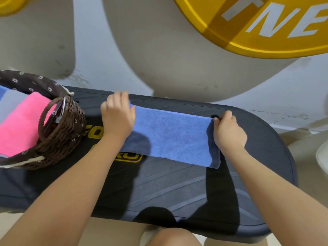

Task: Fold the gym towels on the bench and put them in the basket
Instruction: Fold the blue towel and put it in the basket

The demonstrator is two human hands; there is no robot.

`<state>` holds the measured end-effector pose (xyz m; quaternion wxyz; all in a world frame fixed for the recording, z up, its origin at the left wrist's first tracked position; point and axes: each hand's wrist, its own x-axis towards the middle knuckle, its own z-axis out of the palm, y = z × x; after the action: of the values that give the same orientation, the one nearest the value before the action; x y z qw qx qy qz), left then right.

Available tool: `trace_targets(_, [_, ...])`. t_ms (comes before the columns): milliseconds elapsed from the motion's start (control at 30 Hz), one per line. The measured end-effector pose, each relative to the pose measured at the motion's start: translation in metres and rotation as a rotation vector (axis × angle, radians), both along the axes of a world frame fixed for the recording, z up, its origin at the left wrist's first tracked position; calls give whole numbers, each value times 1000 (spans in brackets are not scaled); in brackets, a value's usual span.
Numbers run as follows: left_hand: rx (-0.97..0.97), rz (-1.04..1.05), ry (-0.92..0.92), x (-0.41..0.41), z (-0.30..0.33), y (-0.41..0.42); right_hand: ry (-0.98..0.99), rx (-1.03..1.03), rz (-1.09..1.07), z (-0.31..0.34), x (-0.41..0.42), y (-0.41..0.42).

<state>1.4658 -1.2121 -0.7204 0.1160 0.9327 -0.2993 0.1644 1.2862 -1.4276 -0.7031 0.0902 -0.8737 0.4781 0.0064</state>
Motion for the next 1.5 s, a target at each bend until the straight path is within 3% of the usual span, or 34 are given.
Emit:
trace_targets(67, [-28, -231, -49, -10, 0, -9, -163, -155, 204, -3, 5, 16])
trace_targets(133, [47, -419, -2, -27, -13, -18, -325, -82, 491, -8, 15, 45])
trace_targets(200, [227, -466, 157, -40, -25, -17, -262, 163, 634, -15, 21, 74])
trace_targets(267, [326, -448, 223, -40, -29, -7, -116, 239, 633, -25, 18, 85])
trace_targets(400, [309, -365, 362, -34, -22, 15, 57, 110, 572, -33, -5, 68])
trace_targets(567, [408, -287, 454, -42, -13, 13, 144, 180, 333, -21, -38, 47])
trace_targets(667, [447, -250, 468, -51, -6, 5, 91, 263, 225, -14, -40, 46])
trace_targets(800, [409, -268, 449, -75, 1, -18, -167, 363, 132, -3, -36, 43])
trace_targets(933, [399, -367, 465, -95, 6, -50, -419, 542, -68, 10, -37, 36])
trace_targets(1033, [373, -438, 462, -106, 0, -62, -462, 685, -240, 12, -37, 31])
trace_targets(1200, [410, -443, 532, -110, -7, -63, -605, 1303, -470, 26, -37, 27])
trace_targets(1267, [286, -453, 706, -106, 3, -64, -639, 1374, -439, 32, -34, 27])
trace_targets(1400, [-321, -352, 1098, -101, 30, -60, -623, 1226, -188, 45, -14, 40])
trace_targets(1500, [-611, -234, 1362, -101, 42, -47, -681, 1230, -59, 46, 10, 60])
